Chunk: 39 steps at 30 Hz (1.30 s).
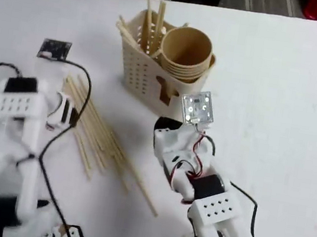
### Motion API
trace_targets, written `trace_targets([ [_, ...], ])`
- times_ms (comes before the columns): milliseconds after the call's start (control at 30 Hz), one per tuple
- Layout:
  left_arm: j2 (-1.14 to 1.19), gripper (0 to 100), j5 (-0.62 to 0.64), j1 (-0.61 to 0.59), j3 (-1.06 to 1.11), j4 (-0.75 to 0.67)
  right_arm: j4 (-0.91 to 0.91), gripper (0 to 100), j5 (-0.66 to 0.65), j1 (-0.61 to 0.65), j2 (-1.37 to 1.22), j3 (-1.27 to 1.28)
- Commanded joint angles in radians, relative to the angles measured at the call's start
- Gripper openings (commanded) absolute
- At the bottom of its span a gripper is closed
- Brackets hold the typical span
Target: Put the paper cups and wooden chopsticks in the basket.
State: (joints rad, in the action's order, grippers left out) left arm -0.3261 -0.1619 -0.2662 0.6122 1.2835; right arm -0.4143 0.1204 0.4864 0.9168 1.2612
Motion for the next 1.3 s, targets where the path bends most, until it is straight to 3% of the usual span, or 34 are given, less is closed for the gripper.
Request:
trace_targets([
  [0, 0.217, 21, 0.055, 0.018, -0.078, -0.077, 0.019, 2.1, 0.011, -0.007, -0.007, -0.006],
  [333, 0.358, 21, 0.066, 0.021, -0.078, -0.229, 0.019, 2.1, 0.011, -0.007, -0.007, -0.006],
  [633, 0.384, 21, 0.068, 0.019, -0.075, -0.235, 0.019, 2.1, 0.011, -0.007, -0.007, -0.006],
  [800, 0.515, 13, 0.069, 0.024, -0.193, -0.222, 0.019, 2.1, 0.011, -0.007, -0.007, -0.006],
  [1067, 0.788, 6, 0.063, 0.016, -0.491, 0.048, 0.018, 2.1, 0.011, -0.007, -0.007, -0.006],
  [1133, 0.837, 2, 0.060, 0.016, -0.543, 0.092, 0.018, 2.1, 0.011, -0.007, -0.007, -0.006],
  [1267, 0.854, 2, 0.058, 0.021, -0.585, 0.141, 0.018, 2.1, 0.011, -0.007, -0.007, -0.006],
])
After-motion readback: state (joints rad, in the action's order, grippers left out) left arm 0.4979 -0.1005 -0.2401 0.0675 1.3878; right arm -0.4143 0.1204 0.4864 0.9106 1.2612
